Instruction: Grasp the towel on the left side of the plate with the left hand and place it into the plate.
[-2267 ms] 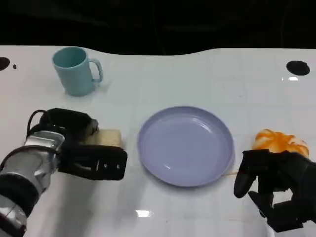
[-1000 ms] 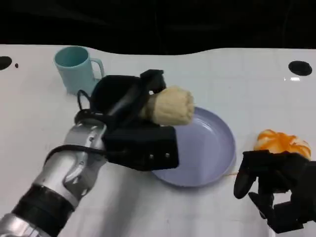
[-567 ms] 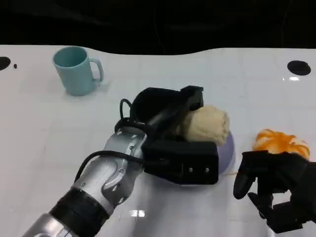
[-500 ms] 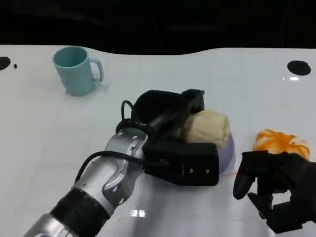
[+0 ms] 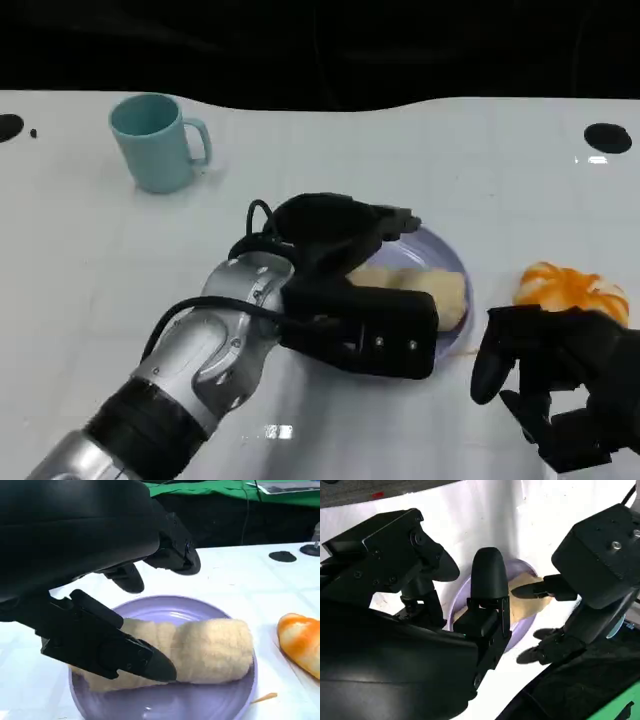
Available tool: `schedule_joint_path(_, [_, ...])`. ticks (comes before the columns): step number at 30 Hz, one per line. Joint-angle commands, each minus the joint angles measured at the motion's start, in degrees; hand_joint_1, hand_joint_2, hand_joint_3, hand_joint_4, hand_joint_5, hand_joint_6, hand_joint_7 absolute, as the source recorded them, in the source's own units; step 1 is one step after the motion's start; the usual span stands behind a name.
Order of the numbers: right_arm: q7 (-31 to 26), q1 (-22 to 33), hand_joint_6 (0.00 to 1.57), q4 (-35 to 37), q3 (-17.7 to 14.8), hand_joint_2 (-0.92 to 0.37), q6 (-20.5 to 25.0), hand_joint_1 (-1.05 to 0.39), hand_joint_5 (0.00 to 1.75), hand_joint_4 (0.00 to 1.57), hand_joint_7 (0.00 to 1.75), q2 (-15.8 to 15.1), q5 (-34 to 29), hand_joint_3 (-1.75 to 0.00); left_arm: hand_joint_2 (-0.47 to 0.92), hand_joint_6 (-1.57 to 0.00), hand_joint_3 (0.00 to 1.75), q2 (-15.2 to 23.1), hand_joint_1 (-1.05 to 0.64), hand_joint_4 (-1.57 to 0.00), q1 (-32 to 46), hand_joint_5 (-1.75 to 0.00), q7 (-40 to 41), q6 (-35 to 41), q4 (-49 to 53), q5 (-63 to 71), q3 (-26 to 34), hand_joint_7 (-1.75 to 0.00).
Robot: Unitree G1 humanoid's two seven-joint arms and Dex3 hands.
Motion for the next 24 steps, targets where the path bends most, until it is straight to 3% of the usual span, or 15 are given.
schedule_joint_path(1, [0.2,-0.33,0.68,-0.21,0.02,-0.53,-0.05,0.02,1.75,0.76,1.51,-0.81,-0.25,-1.15,0.92,-0.28,0.07,2.19,-0.65,-0.18,0.6,-0.5,-2.36,0.25,-2.7,-0.77,1.14,0.0])
schedule_joint_path(10, [0.24,-0.39,0.68,-0.01,-0.36,-0.53,0.11,0.02,1.75,0.75,1.51,-0.74,0.09,-1.15,0.92,-0.39,0.17,7.03,-0.56,-0.24,4.82,-0.54,-9.22,0.8,-11.85,-6.49,5.7,-0.05])
schedule_joint_path(16, [0.12,-0.6,0.68,0.11,-0.23,-0.54,0.27,0.02,1.75,0.74,1.51,-0.64,-0.01,-1.14,0.92,-0.49,0.2,7.33,-0.52,-0.36,10.37,-0.63,-14.93,4.32,-19.81,-19.31,13.9,-0.09])
schedule_joint_path(21, [0.06,-0.99,0.68,0.29,0.02,-0.54,0.44,0.02,1.75,0.75,1.51,-0.43,0.04,-1.14,0.92,-0.73,0.24,5.53,-0.28,-0.6,18.15,-0.88,-15.76,11.89,-30.85,-31.95,23.37,-0.18])
schedule_joint_path(24, [0.01,-1.06,0.68,0.28,0.07,-0.54,0.56,0.03,1.75,0.75,1.52,-0.2,0.22,-1.14,0.92,-0.88,0.29,4.77,-0.24,-0.67,22.15,-0.97,-16.2,15.78,-34.77,-39.99,28.5,-0.25])
